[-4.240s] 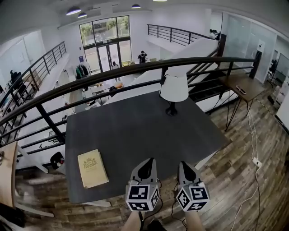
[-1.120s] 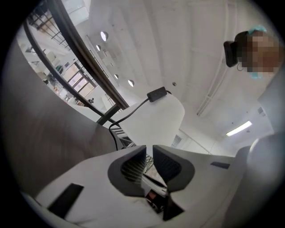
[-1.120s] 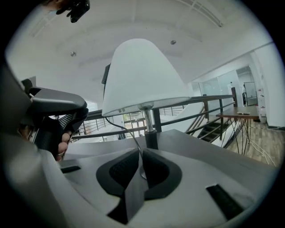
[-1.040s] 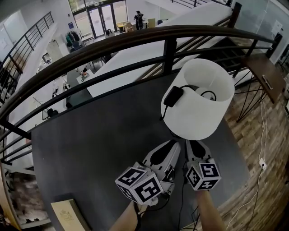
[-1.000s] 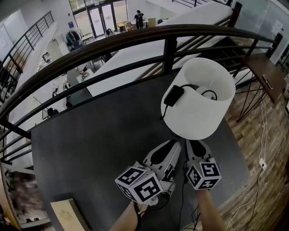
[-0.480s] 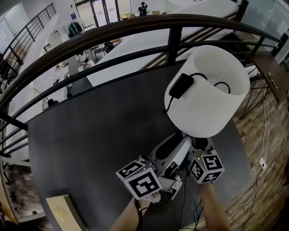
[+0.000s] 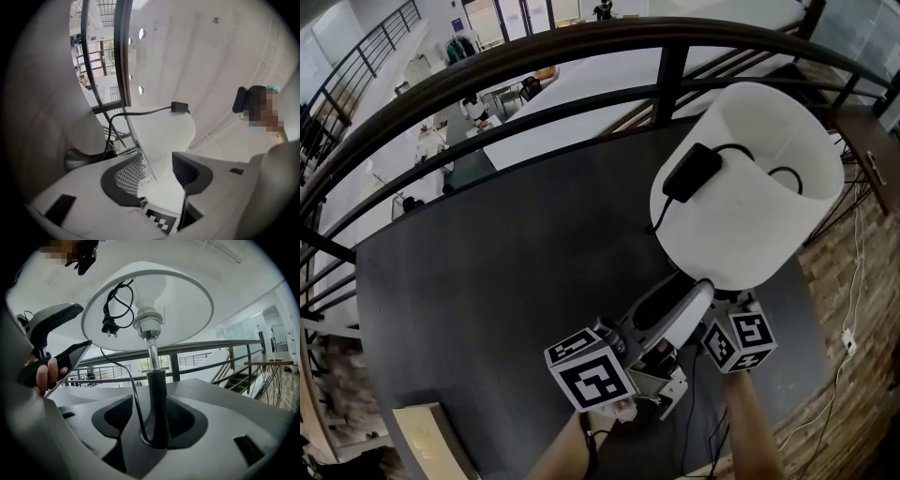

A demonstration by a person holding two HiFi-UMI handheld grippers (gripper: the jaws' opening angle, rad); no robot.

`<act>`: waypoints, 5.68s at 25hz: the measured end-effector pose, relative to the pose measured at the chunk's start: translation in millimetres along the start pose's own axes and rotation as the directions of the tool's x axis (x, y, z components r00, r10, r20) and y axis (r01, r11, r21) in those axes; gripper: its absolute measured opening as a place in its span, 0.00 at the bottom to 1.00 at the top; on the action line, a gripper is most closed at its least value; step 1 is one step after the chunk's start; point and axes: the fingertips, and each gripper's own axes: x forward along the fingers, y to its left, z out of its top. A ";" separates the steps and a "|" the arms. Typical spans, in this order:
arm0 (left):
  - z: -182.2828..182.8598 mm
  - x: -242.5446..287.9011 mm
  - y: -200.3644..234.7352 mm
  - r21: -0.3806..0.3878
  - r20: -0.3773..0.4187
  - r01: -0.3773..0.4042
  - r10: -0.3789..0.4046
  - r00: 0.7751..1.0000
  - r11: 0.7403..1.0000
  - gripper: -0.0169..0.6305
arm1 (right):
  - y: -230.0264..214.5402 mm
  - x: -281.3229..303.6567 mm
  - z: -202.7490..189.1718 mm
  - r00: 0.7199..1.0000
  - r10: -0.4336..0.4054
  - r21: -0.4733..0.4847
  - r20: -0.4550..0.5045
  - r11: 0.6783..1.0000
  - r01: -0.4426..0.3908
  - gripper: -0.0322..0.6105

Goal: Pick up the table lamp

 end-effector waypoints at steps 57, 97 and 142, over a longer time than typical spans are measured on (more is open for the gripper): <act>34.3 71.1 1.3 -0.126 0.084 0.073 -0.063 0.994 0.989 0.21 | -23.3 41.1 5.9 0.985 0.168 0.077 -0.040 0.983 -0.165 0.43; 41.4 71.7 -62.7 -0.114 0.100 0.197 -0.186 0.977 0.974 0.18 | -11.8 23.5 56.2 0.993 0.110 -0.016 0.048 0.994 -0.109 0.39; 39.4 0.1 -235.0 -0.060 0.121 0.266 -0.258 0.959 0.962 0.16 | 85.7 -100.5 149.1 0.988 0.129 -0.053 0.082 0.991 -0.125 0.39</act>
